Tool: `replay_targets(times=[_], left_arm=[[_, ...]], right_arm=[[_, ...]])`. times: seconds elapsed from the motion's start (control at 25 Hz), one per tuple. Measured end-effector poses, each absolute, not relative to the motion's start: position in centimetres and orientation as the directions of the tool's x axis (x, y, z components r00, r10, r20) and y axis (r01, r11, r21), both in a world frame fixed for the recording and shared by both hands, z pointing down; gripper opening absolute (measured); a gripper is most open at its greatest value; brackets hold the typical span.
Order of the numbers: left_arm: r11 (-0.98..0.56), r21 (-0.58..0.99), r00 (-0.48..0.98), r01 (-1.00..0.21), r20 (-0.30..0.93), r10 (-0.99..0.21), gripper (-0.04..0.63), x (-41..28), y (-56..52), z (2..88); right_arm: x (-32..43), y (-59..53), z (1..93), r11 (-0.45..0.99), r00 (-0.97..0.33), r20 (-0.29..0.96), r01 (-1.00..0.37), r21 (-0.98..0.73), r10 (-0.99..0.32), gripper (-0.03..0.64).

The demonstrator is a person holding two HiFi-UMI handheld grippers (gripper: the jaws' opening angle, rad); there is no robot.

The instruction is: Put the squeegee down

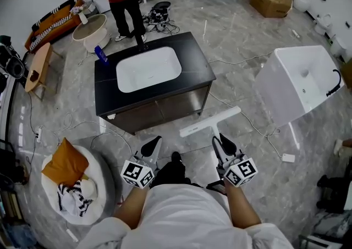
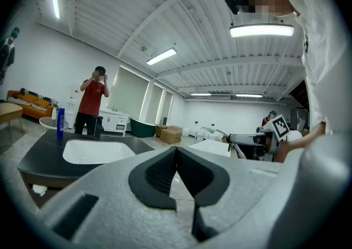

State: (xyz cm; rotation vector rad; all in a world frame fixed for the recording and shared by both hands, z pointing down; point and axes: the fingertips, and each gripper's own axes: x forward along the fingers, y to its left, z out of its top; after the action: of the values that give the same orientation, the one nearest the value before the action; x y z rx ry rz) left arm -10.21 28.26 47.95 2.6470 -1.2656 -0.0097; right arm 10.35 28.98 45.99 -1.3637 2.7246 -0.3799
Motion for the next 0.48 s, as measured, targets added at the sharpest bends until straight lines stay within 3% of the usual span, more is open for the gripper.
replay_targets(times=[0.48], left_arm=[[-0.625, 0.221, 0.648, -0.749, 0.047, -0.76, 0.011, -10.9, 15.3, 47.1]], right_arm=[[8.9, 16.5, 43.7, 0.579, -0.603, 0.065, -0.787, -0.213, -0.795, 0.083]])
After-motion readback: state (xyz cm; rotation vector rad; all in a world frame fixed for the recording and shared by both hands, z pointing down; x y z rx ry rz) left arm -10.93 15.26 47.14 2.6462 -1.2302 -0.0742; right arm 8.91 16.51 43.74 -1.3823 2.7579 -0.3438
